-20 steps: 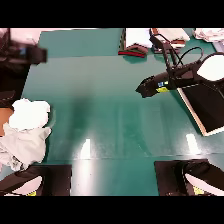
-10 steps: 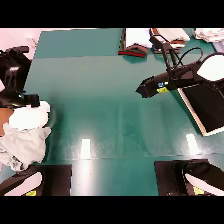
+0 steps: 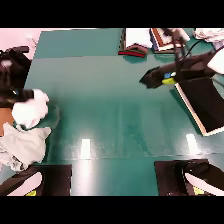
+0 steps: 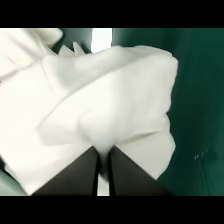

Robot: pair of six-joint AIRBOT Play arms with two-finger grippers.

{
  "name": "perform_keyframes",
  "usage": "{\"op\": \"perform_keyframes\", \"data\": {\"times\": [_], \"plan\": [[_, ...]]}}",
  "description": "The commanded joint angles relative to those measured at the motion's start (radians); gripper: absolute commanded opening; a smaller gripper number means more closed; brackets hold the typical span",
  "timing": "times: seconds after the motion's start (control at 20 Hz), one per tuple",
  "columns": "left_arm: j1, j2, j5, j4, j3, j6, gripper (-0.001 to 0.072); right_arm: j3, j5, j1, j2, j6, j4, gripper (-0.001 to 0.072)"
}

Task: Fold the shirts.

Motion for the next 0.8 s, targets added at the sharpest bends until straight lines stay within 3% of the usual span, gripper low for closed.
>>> {"op": "perform_keyframes", "data": {"times": [0.0,0.2,0.4,0.7,0.75], "plan": [[-0.1,0.098,-0.015,0.0,0.249,0.026,0.0023,0.168,0.034,-0.066,0.0,0.0,0.0,0.0016],[-0.351,0.125,-0.043,0.0,0.545,0.026,0.0022,0.379,0.037,-0.172,0.0,0.0,-0.002,0.0016],[-0.616,0.098,0.012,-0.001,0.58,0.023,0.0022,0.504,0.056,-0.287,0.0,0.0,-0.001,0.0016],[-0.927,-0.189,0.026,-0.093,0.58,0.046,0.0026,0.549,0.111,-0.34,0.0,0.0,0.0,0.0016],[-0.957,-0.243,0.04,-0.131,0.58,0.069,0.0092,0.549,0.122,-0.336,-0.003,0.0,0.0,0.0016]]}}
